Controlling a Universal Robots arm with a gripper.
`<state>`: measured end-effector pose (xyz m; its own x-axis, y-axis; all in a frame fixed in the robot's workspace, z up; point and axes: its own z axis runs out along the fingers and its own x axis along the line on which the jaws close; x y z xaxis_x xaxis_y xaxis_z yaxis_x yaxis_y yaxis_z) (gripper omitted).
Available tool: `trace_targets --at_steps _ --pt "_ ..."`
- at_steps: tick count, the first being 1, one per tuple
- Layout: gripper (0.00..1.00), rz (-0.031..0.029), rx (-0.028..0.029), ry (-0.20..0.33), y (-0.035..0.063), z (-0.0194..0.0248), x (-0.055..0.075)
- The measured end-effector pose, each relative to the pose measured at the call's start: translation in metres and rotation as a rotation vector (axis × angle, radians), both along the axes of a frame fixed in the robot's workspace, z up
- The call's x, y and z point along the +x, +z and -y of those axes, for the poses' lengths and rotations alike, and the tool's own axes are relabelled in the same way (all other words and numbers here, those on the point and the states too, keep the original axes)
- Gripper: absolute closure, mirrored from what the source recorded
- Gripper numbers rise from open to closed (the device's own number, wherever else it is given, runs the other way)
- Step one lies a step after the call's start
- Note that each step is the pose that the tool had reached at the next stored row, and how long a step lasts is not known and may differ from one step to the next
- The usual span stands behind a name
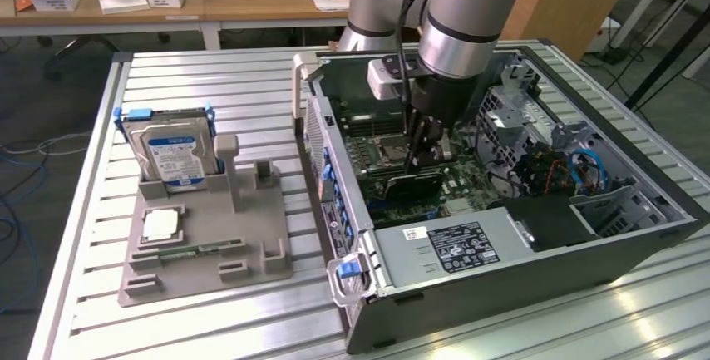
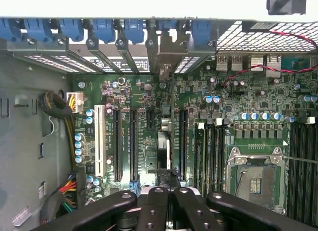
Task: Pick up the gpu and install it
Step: 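Press down on the gpu until it lock into place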
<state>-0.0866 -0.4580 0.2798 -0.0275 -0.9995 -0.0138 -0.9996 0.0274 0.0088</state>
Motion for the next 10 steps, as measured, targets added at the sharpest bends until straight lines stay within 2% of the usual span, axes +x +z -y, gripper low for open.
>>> trace_targets --at_steps 10 --pt "0.89 0.0 0.0 0.0 0.0 0.0 -0.0001"
